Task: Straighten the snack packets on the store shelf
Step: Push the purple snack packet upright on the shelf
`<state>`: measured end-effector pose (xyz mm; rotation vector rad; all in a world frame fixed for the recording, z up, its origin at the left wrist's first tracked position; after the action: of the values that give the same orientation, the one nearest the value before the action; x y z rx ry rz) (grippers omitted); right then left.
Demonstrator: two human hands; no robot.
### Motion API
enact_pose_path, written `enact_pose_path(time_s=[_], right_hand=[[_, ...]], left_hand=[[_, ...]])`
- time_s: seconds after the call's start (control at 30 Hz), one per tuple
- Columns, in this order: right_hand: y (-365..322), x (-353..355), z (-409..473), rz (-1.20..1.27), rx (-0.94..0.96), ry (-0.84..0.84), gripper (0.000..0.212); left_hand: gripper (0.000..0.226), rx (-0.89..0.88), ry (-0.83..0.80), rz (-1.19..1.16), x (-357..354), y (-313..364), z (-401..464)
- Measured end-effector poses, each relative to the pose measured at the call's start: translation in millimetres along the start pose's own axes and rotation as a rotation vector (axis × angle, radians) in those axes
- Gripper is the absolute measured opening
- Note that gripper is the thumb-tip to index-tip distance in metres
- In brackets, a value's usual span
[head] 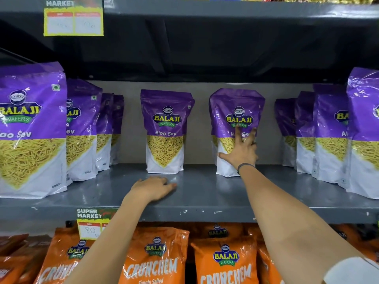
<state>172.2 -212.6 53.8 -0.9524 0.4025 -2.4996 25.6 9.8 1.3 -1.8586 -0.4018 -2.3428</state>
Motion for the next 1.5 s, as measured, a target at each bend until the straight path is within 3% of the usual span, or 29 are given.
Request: enact_pose_path(time_s=[0.57,1.23,1.5], right_hand=[[4,46,-35,-0.002,0.014,0.003,0.113],[6,96,-82,-0.062,0.022,0.129,0.111],[28,85,-97,0.240,-0.023,0.126,0.122]], left_hand=[[0.060,0.001,0.011,-0.012,1,-1,-3],[0.055,-0.017,0.023,-0.035,2,-2,-5],[0.053,-0.015,0.046,-0.030,2,-1,-2]])
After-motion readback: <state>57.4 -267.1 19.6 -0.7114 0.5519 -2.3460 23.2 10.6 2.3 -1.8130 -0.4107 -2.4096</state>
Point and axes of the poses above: each hand's wrist, its own z-axis towards the middle knuckle, its own x-axis out of the back of the hand, y = z × x, the point moved 2 cm from there along z, towards the middle knuckle, and after that the axes turned 5 degrees about y, right-handed, at the moved point
